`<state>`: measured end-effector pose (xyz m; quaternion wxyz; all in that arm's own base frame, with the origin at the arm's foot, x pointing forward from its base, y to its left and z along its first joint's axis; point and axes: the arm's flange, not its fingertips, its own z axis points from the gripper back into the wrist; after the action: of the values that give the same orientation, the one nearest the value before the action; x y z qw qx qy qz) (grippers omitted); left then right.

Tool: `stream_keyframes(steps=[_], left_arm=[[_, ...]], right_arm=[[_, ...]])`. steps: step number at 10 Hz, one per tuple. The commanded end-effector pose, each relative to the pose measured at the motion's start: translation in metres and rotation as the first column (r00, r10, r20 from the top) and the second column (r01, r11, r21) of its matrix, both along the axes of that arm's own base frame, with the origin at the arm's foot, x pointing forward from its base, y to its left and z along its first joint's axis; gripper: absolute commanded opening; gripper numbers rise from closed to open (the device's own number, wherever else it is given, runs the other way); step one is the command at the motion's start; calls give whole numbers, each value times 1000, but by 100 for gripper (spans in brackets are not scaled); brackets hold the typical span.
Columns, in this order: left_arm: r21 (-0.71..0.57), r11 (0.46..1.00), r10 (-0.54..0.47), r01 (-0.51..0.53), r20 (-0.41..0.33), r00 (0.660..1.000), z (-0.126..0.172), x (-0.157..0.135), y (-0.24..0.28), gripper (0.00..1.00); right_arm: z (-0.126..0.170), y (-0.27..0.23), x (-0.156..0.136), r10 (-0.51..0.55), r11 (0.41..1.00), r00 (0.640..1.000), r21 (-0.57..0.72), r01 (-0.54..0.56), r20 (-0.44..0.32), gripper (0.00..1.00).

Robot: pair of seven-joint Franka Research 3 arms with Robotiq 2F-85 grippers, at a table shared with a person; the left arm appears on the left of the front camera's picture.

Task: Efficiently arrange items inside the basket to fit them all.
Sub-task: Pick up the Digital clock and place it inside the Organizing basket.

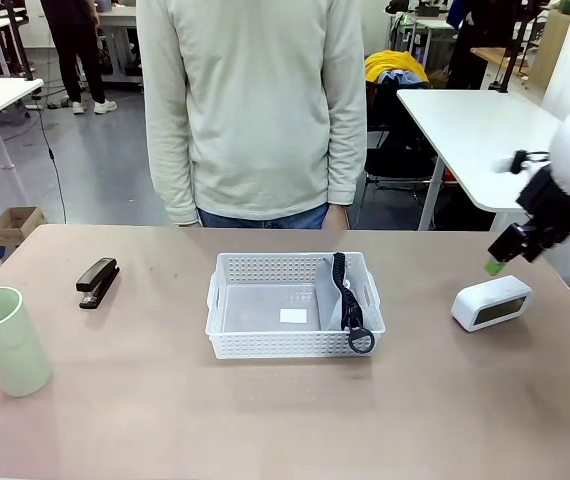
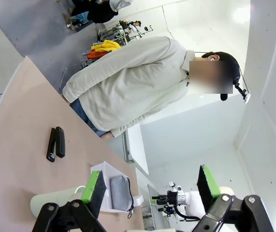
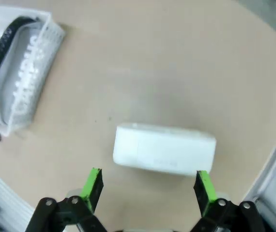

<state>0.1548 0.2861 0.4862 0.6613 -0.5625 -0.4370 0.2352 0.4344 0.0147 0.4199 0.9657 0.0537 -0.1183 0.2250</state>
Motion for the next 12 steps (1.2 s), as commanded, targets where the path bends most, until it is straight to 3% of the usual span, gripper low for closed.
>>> stream_keyframes(steps=[1,2,4,5,7,8,9,10,11,12], left_arm=[[10,1000,1,-1,35,999,0,1,0,100],[10,1000,1,-1,35,999,0,1,0,100],[10,1000,1,-1,35,999,0,1,0,100],[10,1000,1,-1,35,999,0,1,0,100],[10,1000,1,-1,35,999,0,1,0,100],[10,1000,1,-1,35,999,0,1,0,100],[10,1000,1,-1,35,999,0,1,0,100],[10,1000,1,-1,35,999,0,1,0,100],[10,1000,1,-1,35,999,0,1,0,100],[10,1000,1,-1,35,999,0,1,0,100]], right_arm=[[-18,-10,33,465,885,880,-75,-459,97,100],[-24,-12,42,567,823,819,-102,-558,87,100],[-26,-15,48,751,660,656,-85,-746,71,100],[-23,-17,47,859,512,511,-59,-857,44,100],[-26,-14,43,933,352,352,-11,-936,-77,100],[-30,-11,40,930,340,346,-64,-938,-125,100],[-32,-10,37,917,359,375,-130,-924,-135,100],[-33,-11,36,878,428,455,-180,-886,-152,100],[-29,-10,40,773,601,631,-248,-760,-61,100],[-31,-11,36,922,360,368,-84,-929,-119,100]])
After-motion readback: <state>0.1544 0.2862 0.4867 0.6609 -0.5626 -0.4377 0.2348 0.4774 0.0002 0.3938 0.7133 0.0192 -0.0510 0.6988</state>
